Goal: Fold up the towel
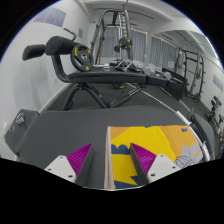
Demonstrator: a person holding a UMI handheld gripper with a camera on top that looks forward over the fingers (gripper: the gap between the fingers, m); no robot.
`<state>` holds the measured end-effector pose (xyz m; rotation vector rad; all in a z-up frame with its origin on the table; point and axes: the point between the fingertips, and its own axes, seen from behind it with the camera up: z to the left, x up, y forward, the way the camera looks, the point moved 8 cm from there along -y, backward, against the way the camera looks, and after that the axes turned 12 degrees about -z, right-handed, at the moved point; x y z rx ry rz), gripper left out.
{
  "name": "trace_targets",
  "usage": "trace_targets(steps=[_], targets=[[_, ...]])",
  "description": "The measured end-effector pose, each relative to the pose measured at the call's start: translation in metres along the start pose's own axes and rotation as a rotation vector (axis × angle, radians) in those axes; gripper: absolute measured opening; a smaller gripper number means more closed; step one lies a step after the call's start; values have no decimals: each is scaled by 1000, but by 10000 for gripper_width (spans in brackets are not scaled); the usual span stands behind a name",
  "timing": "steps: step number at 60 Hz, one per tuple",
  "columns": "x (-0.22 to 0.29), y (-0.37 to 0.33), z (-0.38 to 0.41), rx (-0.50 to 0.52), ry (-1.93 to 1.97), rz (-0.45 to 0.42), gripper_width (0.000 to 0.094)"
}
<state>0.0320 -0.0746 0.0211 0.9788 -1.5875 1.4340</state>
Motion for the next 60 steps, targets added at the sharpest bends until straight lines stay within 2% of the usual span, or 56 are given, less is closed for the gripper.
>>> trace_targets(steps=[3,7,8,13,17,26,37,43,51,57,60], targets=[[-1,2,1,13,-3,2,638],[0,4,-12,-46,-59,2,87],[1,4,-16,-69,-66,2,44],[3,2,-11,-52,-70,30,20],[13,-7,-3,-1,-25,51,12],[73,-38,-22,74,120,-15,13],[121,-52,-120,26,205,-68,20],[110,-46,-187,-43,172,-53,26],[69,-23,-247,-120,145,-8,29],[36,-7,-265,-136,137,33,40],[25,-5,-265,-124,129,47,94]])
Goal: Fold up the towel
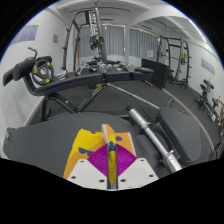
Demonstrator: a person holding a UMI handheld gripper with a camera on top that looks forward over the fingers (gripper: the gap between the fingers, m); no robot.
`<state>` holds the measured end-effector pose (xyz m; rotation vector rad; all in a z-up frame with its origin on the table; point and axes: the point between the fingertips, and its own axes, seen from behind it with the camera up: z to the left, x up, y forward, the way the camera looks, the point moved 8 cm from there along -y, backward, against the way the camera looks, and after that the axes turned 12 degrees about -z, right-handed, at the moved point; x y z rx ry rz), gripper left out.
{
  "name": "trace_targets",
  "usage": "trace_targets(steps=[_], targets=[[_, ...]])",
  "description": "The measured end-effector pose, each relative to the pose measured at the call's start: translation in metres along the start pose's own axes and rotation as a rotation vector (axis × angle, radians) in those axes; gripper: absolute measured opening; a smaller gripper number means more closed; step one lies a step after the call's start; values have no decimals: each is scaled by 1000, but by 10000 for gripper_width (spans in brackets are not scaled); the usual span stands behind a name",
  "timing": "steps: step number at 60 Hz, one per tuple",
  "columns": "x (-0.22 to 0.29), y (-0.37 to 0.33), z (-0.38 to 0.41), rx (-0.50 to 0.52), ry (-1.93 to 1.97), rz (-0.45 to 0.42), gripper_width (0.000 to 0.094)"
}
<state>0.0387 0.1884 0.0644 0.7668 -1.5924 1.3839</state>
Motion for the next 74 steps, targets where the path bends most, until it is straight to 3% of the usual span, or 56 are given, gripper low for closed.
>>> trace_targets(steps=[3,8,10,13,24,41,52,74], targets=[[-5,1,0,4,-7,4,288],[0,-10,-6,-43,-24,-4,856],[8,-25,-8,-51,-30,-14,821],[20,-48,-7,-46,-36,-33,863],[54,-186,1,-24,-21,-109,857],[35,-365,17,17,2,-134,854],[22,-415,19,9,-7,-159,856],[24,-436,31,53,-24,-184,853]])
